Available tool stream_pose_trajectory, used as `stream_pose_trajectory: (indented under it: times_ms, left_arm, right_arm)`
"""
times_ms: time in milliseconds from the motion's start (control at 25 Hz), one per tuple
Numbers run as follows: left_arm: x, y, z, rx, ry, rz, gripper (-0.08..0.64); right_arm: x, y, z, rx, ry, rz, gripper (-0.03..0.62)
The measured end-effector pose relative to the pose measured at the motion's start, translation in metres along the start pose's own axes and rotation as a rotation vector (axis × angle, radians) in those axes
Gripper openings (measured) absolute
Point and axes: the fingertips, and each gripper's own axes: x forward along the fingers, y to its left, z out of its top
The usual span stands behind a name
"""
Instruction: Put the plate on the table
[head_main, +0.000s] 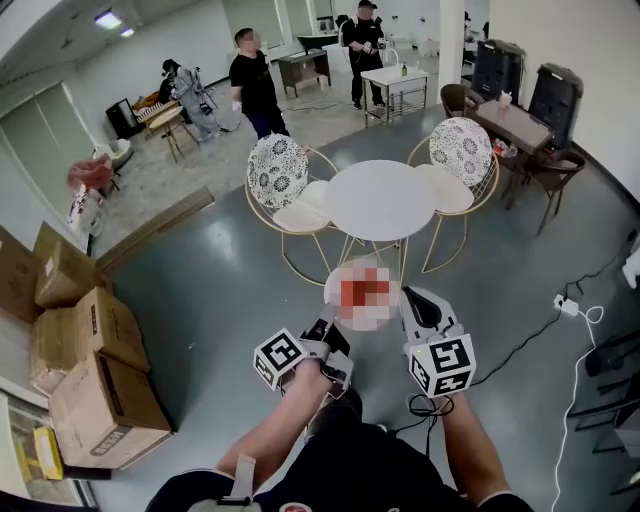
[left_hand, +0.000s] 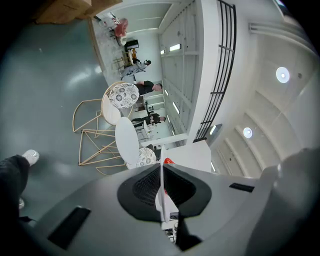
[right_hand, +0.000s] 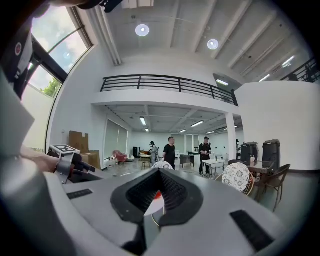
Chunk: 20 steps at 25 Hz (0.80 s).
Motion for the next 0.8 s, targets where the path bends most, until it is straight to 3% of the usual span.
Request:
stream_pose_trajectory:
  times_ms: [800]
  left_arm:
    - [0.040, 0.016, 0.000, -0.017, -0.016, 0.008, 0.015]
  right_arm:
    - [0.021, -0.030, -0.014, -0.003, 0.018, 0.017, 0.005]
